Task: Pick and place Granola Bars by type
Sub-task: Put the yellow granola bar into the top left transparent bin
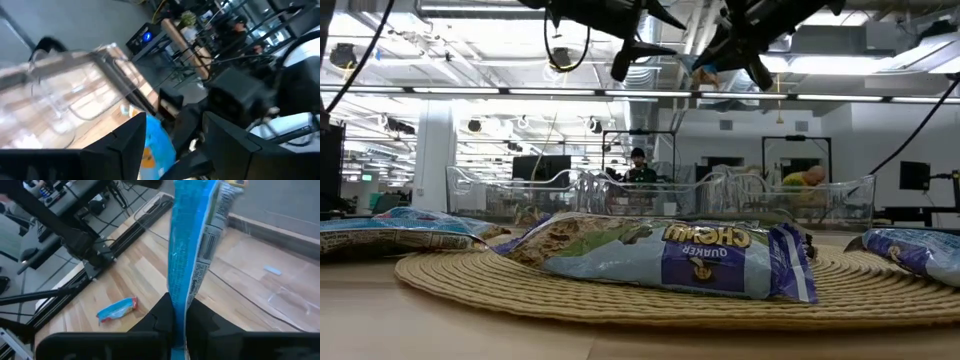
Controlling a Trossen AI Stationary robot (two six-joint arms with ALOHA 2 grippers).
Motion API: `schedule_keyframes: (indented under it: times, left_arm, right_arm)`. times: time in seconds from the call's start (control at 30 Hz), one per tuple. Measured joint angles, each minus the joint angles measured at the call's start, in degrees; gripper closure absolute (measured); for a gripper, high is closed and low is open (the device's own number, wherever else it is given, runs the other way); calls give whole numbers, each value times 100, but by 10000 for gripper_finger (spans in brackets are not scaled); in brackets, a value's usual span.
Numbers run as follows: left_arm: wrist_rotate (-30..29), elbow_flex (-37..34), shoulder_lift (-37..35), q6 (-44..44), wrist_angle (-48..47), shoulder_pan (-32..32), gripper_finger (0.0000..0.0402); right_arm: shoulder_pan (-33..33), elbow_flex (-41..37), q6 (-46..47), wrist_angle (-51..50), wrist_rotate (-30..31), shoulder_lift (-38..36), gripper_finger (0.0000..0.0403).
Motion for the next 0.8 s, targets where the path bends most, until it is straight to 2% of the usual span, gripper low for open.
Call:
schedule_keyframes:
  times: [0.23, 0.8]
  left_arm:
    - [5, 0, 3, -9, -423, 0, 214]
    - [-343, 0, 3, 131, -444, 3, 214]
  right_arm:
    - [17, 0, 0, 153, 21, 2, 392]
    - [229, 0, -146, 249, 11, 2, 391]
